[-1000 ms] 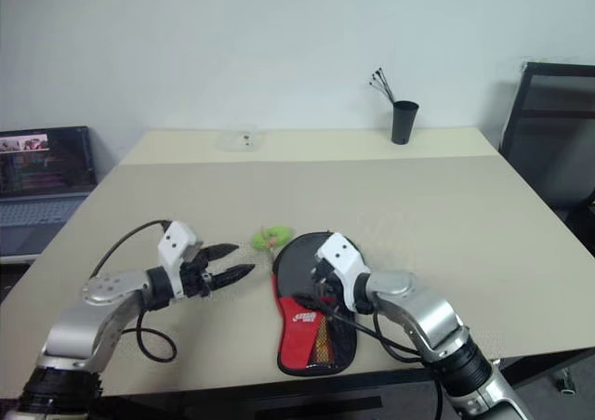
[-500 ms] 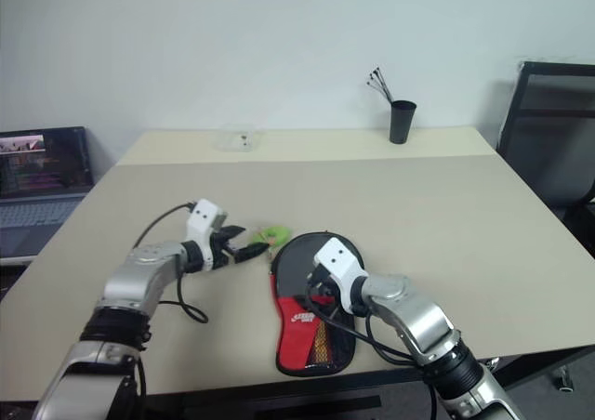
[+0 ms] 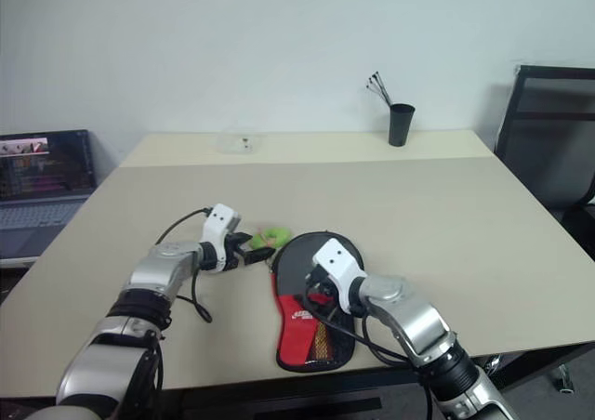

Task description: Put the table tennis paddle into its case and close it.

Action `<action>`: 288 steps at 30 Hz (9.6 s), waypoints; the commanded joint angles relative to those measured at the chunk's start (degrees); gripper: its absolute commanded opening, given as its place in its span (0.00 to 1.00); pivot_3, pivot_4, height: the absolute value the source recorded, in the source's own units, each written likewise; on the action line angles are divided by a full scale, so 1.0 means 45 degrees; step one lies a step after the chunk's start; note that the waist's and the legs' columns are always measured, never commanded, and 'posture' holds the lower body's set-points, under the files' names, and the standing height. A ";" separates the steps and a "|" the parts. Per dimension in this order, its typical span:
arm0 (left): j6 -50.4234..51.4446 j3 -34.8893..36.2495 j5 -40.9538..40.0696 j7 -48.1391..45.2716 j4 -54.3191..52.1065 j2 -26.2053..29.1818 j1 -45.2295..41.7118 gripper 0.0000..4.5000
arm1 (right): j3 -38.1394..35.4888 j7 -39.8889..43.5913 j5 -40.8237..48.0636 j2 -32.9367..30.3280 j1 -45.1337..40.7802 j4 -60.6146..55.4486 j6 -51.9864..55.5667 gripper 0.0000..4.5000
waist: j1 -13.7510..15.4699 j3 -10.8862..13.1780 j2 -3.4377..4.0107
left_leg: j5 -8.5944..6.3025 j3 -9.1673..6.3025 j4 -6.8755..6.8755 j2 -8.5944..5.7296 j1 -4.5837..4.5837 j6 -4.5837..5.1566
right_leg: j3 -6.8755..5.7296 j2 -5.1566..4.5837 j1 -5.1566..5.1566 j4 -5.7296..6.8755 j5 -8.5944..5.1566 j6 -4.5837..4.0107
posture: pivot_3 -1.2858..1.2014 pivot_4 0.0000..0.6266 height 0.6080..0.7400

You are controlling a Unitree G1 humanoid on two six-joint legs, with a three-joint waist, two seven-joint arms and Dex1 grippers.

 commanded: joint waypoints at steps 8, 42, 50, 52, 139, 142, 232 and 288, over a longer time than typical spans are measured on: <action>0.0199 0.0360 0.0043 0.0101 0.0045 -0.0450 0.0207 0.11 | -0.0113 -0.0352 -0.0803 0.0196 -0.0218 0.0337 -0.0892 1.00 | 0.0027 -0.0005 -0.0007 | 0.0000 0.0001 0.0001 -0.0009 0.0000 -0.0001 | 0.0002 -0.0008 0.0003 -0.0001 0.0000 0.0000 | 0.52 0.24 1.00; -0.6453 -0.2282 0.5429 0.4881 0.7015 -0.3496 -0.5824 0.01 | 0.0851 -0.0045 -0.2044 0.0480 0.1039 0.0900 -0.0437 1.00 | 0.0006 -0.0031 -0.0051 | -0.0022 0.0018 -0.0003 -0.0015 0.0002 -0.0035 | 0.0010 -0.0004 0.0003 -0.0017 -0.0003 0.0005 | 0.52 0.24 1.00; -0.7272 -0.2935 0.6737 0.5584 0.7230 -0.4393 -0.6531 0.01 | 0.0808 -0.0239 -0.2066 0.0568 0.1448 0.0362 -0.0015 1.00 | 0.0000 -0.0032 -0.0051 | -0.0025 0.0018 -0.0005 -0.0015 0.0002 -0.0039 | 0.0012 -0.0004 0.0003 -0.0022 -0.0004 0.0005 | 0.52 0.24 1.00; -0.7649 -0.3117 0.7004 0.5601 0.7232 -0.4693 -0.6645 0.01 | 0.0824 -0.0263 -0.2057 0.0585 0.1508 0.0285 0.0059 1.00 | 0.0004 -0.0032 -0.0051 | -0.0025 0.0017 -0.0005 -0.0016 0.0002 -0.0039 | 0.0010 -0.0004 0.0003 -0.0022 -0.0005 0.0004 | 0.52 0.24 1.00; -0.2377 -0.1820 0.1034 -0.3056 -0.2731 -0.2883 0.0860 0.86 | -0.2889 0.4720 -0.1472 -0.3436 -0.4850 1.1330 -0.5345 1.00 | -0.0064 -0.0027 -0.0042 | -0.0034 0.0020 0.0005 -0.0004 0.0009 -0.0059 | 0.0029 0.0021 0.0003 0.0000 -0.0014 -0.0015 | 0.52 0.24 1.00; -0.2266 -0.1872 0.1019 -0.3032 -0.2941 -0.2825 0.0966 0.86 | -0.2825 0.4428 -0.1973 -0.3094 -0.5378 1.2667 -0.6164 1.00 | -0.0053 -0.0026 -0.0041 | -0.0034 0.0018 0.0004 -0.0002 0.0011 -0.0059 | 0.0029 0.0021 0.0003 0.0002 -0.0014 -0.0015 | 0.52 0.24 1.00; -0.4688 -0.3111 0.2807 -0.2948 0.2359 -0.4325 -0.0105 0.87 | -0.3705 0.4836 0.7095 -0.7962 0.5616 -1.0574 0.5438 0.01 | 0.0515 -0.0208 0.0060 | -0.0092 -0.0113 -0.0034 -0.0068 0.0091 -0.0086 | -0.0119 -0.0059 0.0238 -0.0306 -0.0025 -0.0001 | 0.52 0.24 1.00; 0.1343 0.2085 -0.1927 -0.0484 -1.2226 0.0986 0.7150 0.87 | -0.4488 0.7682 0.2602 -0.5336 -0.1166 0.4898 -0.5368 0.81 | 0.0368 -0.0029 0.0056 | -0.0115 0.0027 -0.0029 0.0015 -0.0001 -0.0059 | 0.0026 -0.0027 0.0095 -0.0258 0.0002 0.0032 | 0.52 0.24 1.00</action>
